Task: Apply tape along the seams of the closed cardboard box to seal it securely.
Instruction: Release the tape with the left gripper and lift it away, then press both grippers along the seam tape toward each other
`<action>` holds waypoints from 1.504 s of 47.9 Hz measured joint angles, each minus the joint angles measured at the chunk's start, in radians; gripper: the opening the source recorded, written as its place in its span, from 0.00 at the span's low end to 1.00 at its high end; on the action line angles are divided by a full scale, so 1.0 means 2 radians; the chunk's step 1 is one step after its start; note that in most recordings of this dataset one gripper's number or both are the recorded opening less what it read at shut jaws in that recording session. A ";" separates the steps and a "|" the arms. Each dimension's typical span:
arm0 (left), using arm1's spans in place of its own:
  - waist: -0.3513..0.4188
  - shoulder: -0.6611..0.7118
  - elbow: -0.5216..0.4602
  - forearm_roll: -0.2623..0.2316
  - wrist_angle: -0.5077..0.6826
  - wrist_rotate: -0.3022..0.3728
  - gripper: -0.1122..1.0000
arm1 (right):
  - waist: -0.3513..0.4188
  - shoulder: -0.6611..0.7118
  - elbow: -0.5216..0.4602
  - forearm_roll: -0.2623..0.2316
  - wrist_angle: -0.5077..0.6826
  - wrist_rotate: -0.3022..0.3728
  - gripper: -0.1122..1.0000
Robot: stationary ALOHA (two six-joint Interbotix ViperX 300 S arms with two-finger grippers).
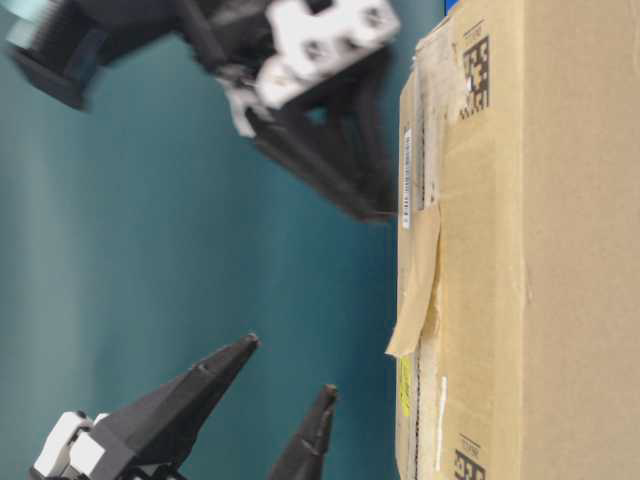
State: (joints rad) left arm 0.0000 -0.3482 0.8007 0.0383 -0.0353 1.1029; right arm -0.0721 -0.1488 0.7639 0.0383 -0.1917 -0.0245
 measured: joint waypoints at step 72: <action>0.051 0.139 0.038 -0.001 -0.146 -0.431 0.10 | 0.001 0.107 -0.046 0.013 -0.071 0.006 0.09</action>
State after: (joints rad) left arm 0.1028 -0.0706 0.8774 0.0368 -0.3267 0.2408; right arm -0.0706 0.0644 0.6719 0.0644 -0.3329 -0.0123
